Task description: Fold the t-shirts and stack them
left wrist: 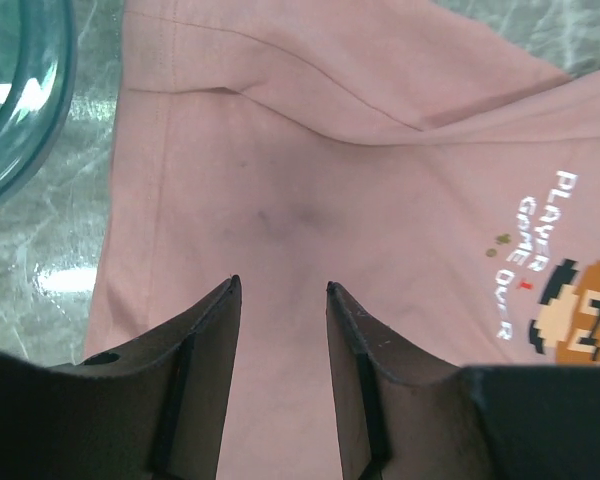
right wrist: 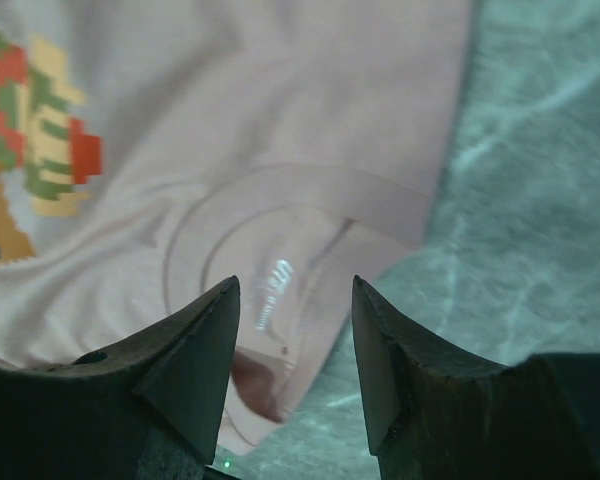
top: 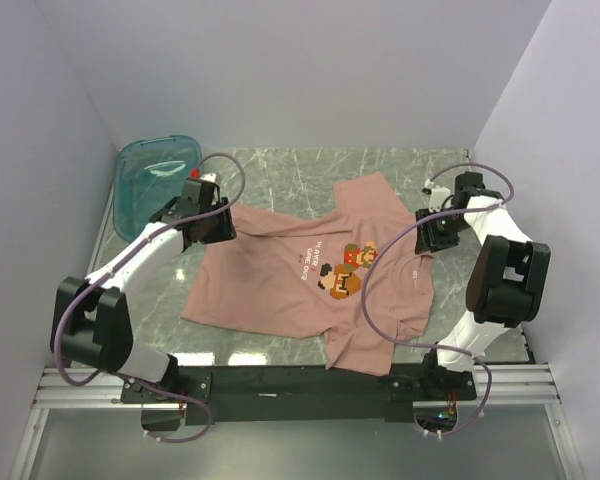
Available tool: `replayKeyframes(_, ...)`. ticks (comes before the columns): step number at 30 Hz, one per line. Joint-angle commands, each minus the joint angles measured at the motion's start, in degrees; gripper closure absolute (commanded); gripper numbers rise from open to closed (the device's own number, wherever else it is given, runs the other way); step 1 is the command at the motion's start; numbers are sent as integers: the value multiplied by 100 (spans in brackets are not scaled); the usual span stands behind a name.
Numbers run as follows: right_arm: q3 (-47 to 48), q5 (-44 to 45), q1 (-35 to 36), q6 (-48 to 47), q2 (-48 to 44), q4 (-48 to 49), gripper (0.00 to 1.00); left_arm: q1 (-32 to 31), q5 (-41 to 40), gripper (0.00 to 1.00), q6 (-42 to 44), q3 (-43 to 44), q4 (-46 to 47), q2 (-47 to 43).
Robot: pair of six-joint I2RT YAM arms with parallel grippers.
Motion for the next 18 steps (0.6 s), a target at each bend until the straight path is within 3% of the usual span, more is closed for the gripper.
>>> replayKeyframes(1, 269, 335, -163, 156, 192, 137, 44, -30, 130, 55, -300, -378, 356, -404)
replayKeyframes(15, 797, 703, -277, 226, 1301, 295, 45, -74, 104, 54, -986, -1618, 251, -1907)
replayKeyframes(18, 726, 739, -277, 165, 1371, 313, 51, -74, 25, 54, -1047, -1715, 154, -2022)
